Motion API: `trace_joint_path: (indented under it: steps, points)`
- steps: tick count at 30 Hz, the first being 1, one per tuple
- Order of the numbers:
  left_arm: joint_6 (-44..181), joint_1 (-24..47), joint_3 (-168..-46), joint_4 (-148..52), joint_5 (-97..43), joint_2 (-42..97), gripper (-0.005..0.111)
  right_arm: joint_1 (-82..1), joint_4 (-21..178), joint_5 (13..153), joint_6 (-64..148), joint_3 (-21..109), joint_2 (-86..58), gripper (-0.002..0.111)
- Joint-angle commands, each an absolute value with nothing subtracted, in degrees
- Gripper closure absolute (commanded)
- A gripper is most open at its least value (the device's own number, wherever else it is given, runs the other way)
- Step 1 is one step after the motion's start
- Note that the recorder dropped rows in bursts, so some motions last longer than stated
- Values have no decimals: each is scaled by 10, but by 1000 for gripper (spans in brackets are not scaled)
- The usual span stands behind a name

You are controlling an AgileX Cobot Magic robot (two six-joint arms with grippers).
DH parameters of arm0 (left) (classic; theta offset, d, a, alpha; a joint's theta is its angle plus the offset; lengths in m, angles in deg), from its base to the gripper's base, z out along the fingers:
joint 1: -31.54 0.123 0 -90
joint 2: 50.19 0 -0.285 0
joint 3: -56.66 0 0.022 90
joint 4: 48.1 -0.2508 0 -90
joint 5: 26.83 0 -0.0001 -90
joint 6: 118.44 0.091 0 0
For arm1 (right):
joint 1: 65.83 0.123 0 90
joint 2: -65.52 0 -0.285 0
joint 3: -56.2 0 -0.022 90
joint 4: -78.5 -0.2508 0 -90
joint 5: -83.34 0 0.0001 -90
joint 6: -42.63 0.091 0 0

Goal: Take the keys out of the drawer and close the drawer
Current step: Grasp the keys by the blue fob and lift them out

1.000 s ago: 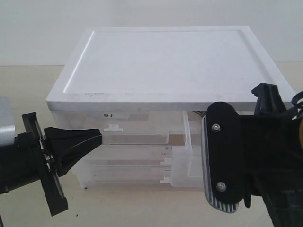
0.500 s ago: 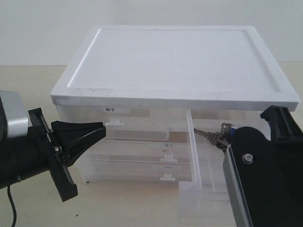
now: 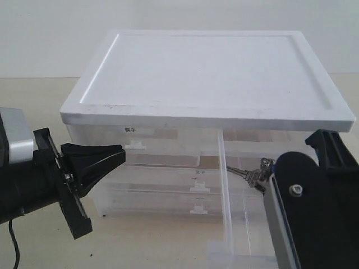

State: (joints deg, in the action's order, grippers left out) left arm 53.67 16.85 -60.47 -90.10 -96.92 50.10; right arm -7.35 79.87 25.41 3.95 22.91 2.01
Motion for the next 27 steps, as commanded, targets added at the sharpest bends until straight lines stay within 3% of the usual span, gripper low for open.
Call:
trace_joint_path:
  steps: [1,13,16,21,27]
  points:
    - [537,168,-608,-881,-968,502,102,-73,785,254,64,231,25,57]
    - [535,168,-608,-886,-968,502,102,-73,775,265,148,267,84,57]
    - [535,168,-608,-892,-968,502,102,-73,810,290,264,281,84,57]
    - [529,168,-608,-899,-968,502,102,-73,1019,280,528,281,22,57]
    - [524,168,-607,-908,-968,502,102,-73,1014,290,569,281,-59,57]
